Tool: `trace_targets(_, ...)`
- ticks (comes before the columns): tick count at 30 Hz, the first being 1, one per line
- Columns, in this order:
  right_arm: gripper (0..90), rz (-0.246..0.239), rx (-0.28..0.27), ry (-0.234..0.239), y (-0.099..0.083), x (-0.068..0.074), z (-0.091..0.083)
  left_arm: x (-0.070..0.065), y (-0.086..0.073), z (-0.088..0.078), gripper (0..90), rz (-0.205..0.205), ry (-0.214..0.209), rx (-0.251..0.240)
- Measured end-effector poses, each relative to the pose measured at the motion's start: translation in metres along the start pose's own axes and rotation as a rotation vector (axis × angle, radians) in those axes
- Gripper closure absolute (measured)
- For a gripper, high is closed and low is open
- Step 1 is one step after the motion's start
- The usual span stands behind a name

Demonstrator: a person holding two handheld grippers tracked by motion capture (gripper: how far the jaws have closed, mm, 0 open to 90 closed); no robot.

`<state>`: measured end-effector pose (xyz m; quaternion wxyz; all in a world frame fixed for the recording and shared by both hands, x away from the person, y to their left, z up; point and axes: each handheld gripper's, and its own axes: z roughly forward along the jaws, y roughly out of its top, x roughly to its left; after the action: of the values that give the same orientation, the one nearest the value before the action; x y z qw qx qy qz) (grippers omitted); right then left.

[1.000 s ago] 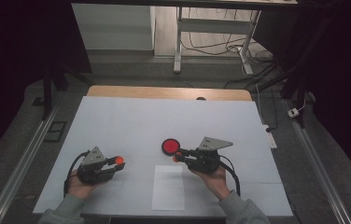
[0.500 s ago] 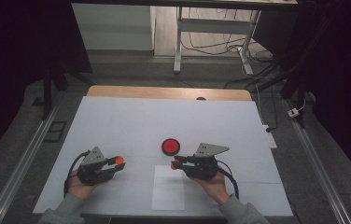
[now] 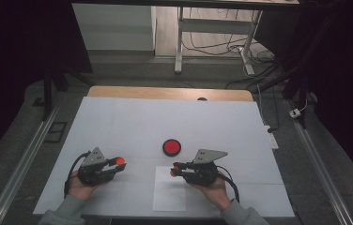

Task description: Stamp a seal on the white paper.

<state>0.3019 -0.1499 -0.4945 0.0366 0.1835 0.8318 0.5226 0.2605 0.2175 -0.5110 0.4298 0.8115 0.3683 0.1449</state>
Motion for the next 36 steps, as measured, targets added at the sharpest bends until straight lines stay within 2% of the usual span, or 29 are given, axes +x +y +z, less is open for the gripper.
trace_targets(14, 72.5, -0.026, 0.033, 0.002, -0.005, 0.005, 0.004, -0.001, 0.000, 0.000, 64.7, 0.003, 0.002, 0.001)
trace_targets(28, 72.6, -0.061, 0.116, -0.003, -0.015, 0.011, 0.020, -0.001, 0.000, 0.001, 64.7, 0.005, -0.001, 0.003)
trace_targets(36, 72.6, -0.082, 0.134, 0.002, -0.016, 0.014, 0.025, -0.001, 0.000, 0.001, 64.7, 0.005, 0.000, 0.003)
